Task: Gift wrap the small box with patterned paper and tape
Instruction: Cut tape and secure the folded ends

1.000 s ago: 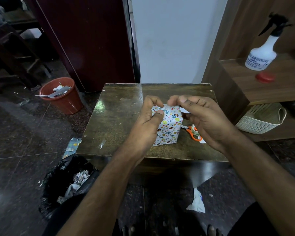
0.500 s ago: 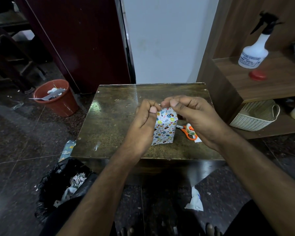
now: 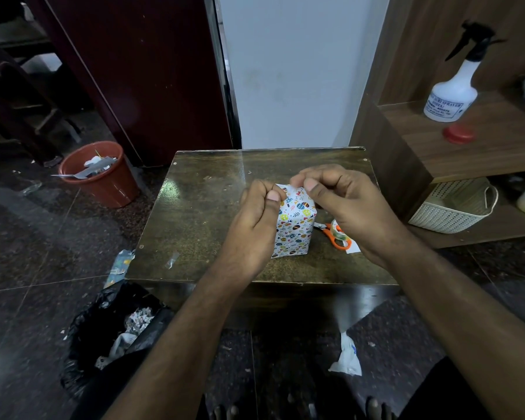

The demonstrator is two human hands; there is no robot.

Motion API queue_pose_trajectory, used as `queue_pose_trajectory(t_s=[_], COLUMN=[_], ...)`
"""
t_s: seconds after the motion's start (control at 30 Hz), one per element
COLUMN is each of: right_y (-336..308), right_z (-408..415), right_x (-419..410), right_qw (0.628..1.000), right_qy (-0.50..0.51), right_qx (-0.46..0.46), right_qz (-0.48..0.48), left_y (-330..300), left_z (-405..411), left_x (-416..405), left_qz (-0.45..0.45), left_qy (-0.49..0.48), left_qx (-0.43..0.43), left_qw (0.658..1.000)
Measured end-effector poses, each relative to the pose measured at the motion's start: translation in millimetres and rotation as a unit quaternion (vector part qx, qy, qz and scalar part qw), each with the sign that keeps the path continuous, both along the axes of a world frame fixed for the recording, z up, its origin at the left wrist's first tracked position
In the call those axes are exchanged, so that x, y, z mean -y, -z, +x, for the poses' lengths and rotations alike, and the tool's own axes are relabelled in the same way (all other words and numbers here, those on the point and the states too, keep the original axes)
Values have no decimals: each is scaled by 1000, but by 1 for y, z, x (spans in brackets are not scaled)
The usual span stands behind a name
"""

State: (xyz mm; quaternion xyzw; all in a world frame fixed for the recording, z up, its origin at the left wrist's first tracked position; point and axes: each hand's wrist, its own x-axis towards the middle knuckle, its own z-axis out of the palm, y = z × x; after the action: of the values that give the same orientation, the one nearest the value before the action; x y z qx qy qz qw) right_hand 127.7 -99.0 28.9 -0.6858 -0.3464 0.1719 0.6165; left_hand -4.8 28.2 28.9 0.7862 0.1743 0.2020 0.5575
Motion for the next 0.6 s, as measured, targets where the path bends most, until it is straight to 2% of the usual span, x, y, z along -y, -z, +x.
queue_pose_trajectory(t_s=[0.17, 0.27, 0.33, 0.4, 0.47, 0.6], right_y=[-3, -7, -5, -5, -6, -6], right_z=[-2, -4, -5, -3, 0, 4], right_x=[-1, 5, 8, 10, 11, 13], right_qw=[997, 982, 956, 936, 926, 929], right_qy=[43, 8, -27, -38, -36, -12], right_qx=[53, 191, 288, 342, 363, 346], right_qz=[20, -4, -40, -69, -98, -129], left_y=[-1, -3, -4, -5, -6, -7], left_z=[0, -1, -1, -1, -2, -2], left_x=[3, 3, 3, 4, 5, 6], left_qz=[-3, 12, 18, 17, 13, 19], left_qy=[-6, -7, -8, -10, -13, -12], left_qx=[-2, -7, -6, -4, -7, -10], left_qw=[1000, 1000, 1000, 1000, 1000, 1000])
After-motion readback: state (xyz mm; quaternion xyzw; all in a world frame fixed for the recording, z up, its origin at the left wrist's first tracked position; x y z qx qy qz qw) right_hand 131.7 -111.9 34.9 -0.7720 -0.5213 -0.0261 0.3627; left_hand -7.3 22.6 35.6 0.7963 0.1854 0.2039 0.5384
